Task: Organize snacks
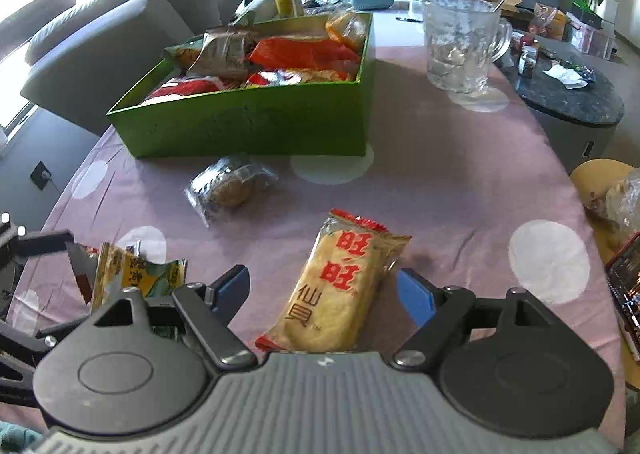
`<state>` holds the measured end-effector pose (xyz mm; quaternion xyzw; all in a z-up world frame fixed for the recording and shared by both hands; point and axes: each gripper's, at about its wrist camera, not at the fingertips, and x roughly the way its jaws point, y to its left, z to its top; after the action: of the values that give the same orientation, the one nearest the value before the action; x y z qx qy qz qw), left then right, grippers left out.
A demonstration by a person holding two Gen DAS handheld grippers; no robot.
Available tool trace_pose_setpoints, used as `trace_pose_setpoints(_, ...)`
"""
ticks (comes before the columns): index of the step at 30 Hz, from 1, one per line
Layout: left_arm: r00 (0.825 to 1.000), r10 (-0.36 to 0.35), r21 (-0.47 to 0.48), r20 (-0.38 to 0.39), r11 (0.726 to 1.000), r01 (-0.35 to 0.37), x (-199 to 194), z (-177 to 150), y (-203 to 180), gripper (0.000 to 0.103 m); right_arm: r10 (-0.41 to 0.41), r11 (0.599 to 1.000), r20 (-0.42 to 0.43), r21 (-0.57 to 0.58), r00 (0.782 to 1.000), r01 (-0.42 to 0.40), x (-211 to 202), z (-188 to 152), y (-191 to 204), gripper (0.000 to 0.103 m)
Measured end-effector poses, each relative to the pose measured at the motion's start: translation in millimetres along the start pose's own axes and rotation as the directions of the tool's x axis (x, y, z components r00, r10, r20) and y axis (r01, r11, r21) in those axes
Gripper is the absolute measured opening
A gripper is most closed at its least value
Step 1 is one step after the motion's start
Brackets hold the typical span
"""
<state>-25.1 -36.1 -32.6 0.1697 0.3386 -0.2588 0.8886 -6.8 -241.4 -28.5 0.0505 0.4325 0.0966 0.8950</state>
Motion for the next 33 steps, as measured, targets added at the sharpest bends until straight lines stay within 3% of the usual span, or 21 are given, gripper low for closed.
trace_pose_setpoints(2,0.999,-0.037,0.103,-0.025,0.994,0.039,4,6,-6,0.087,0.004,1.000,-0.005,-0.004,1.000,-0.004,1,-1,1,0.082)
trace_pose_setpoints(5,0.989,-0.099,0.239,-0.106,0.963,0.122,16,14,-17,0.090,0.005,1.000,-0.012,-0.002,1.000,-0.005,2,-2,1,0.082)
trace_pose_setpoints(10,0.975,-0.081,0.312,-0.208,0.939,0.145,42,22,-22,0.090,0.017,0.999,-0.031,0.030,0.999,-0.016,5,-3,-1,0.082)
trace_pose_setpoints(16,0.967,-0.111,0.282,-0.227,0.943,0.175,47,32,-10,0.088,0.017,0.999,-0.034,0.029,0.999,-0.016,5,-3,0,0.082)
trace_pose_setpoints(20,0.940,-0.190,0.244,-0.284,0.934,0.262,53,37,-10,0.069,0.014,1.000,-0.045,0.028,0.999,-0.012,10,-2,1,0.082)
trace_pose_setpoints(25,0.925,-0.251,0.155,-0.286,0.940,0.303,56,36,-9,0.057,0.000,1.000,-0.045,0.021,0.999,0.001,11,-1,2,0.082)
trace_pose_setpoints(28,0.930,-0.245,0.105,-0.274,0.953,0.283,54,33,-6,0.054,-0.005,1.000,-0.046,0.024,0.999,0.006,12,-1,2,0.082)
trace_pose_setpoints(33,0.957,-0.187,0.074,-0.222,0.975,0.207,40,25,-4,0.053,-0.033,0.999,-0.029,0.003,0.999,0.033,10,-1,4,0.081)
